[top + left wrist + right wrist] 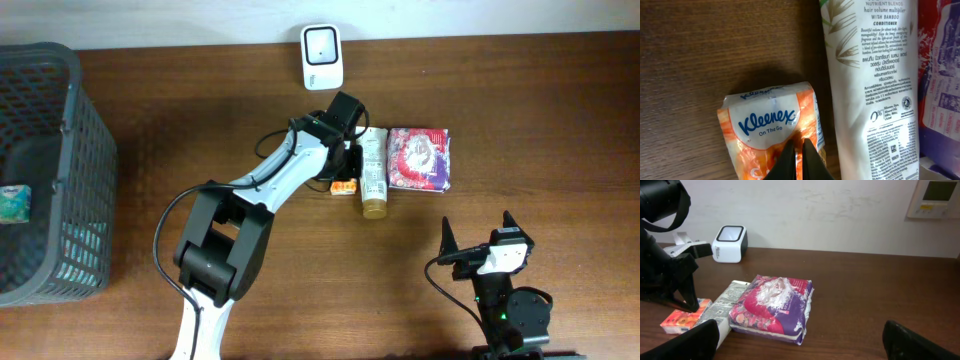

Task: Scan the item barcode
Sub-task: 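Place the orange tissue pack left of the white tube, release, then grasp the green Kleenex tissue pack in the basket with left gripper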

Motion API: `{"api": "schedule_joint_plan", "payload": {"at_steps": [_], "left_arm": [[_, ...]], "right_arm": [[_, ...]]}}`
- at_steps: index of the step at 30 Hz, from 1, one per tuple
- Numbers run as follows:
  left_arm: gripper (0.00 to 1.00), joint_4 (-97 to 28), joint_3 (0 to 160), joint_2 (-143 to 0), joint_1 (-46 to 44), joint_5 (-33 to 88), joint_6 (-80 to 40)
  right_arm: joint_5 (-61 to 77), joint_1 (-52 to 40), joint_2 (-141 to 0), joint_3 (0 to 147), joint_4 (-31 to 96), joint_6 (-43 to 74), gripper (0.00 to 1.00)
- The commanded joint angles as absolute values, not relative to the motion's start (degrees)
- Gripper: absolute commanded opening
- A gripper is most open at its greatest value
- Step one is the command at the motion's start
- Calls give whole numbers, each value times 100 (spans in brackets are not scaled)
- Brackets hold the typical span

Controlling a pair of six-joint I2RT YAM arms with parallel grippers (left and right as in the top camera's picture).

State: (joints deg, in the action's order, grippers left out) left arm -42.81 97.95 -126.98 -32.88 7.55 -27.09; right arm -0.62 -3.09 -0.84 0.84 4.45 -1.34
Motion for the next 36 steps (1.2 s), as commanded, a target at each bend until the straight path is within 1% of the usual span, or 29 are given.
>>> {"api": "schedule_joint_plan", "payload": {"at_steps": [1,3,5,7,9,10,11,13,15,16,19,20,21,23,24,25,26,27,29,30,32,36], "left_arm": [[5,-4298,9953,-12722,-3245,644,-2689],[5,-4519,10318,-12667,-3247,644,-2687],[7,-4943,10949,-12540,-3247,642,-2359],[17,-5586,11784,-12315,-3214,609,-2064],[19,-6086,12418,-12040,-3004,578,-2064],[25,-6377,12698,-11863,-2810,458,-2064],[36,-6643,12903,-11653,-2569,305,-2064],[45,-7081,13150,-11155,-1920,165,-2064],[53,-7253,13157,-10659,-1225,163,-2064],[59,-7319,13157,-10304,-602,165,-2064],[62,-7450,13157,-9734,600,165,-1931],[65,-7430,13157,-9594,1048,152,-1592],[72,-7428,13157,-9520,1629,27,-1308],[76,-7422,13128,-9550,2259,-314,-1310],[77,-7376,13128,-9603,2456,-596,-1308],[75,-7238,13128,-9741,2665,-803,-906],[75,-7102,13128,-9854,2764,-799,-497],[81,-6960,13128,-9981,2845,-801,-198],[82,-6534,13128,-10363,3015,-803,215],[88,-6281,13128,-10652,3116,-801,502],[87,-6307,13128,-11310,3277,-821,873],[87,-6768,13107,-12258,3564,-1326,913]], "right_arm": [[-71,-298,-43,32,460,-121,99],[-71,-298,-43,32,460,-121,99],[-71,-298,-43,32,460,-121,99],[-71,-298,-43,32,460,-121,99],[-71,-298,-43,32,460,-121,99],[-71,-298,-43,32,460,-121,99],[-71,-298,-43,32,460,-121,99],[-71,-298,-43,32,460,-121,99],[-71,-298,-43,32,460,-121,99],[-71,-298,-43,32,460,-123,99],[-71,-298,-43,32,460,-121,99],[-71,-298,-43,32,460,-121,99],[-71,-298,-43,32,460,-121,99],[-71,-298,-43,32,460,-121,99],[-71,-298,-43,32,460,-121,99],[-71,-298,-43,32,460,-121,99],[-71,-298,-43,32,460,-121,99],[-71,-298,-43,32,460,-121,99],[-71,-298,-43,32,460,-121,99],[-71,-298,-43,32,460,-121,99],[-71,-298,-43,32,460,-121,99],[-71,-298,-43,32,460,-121,99]]}}
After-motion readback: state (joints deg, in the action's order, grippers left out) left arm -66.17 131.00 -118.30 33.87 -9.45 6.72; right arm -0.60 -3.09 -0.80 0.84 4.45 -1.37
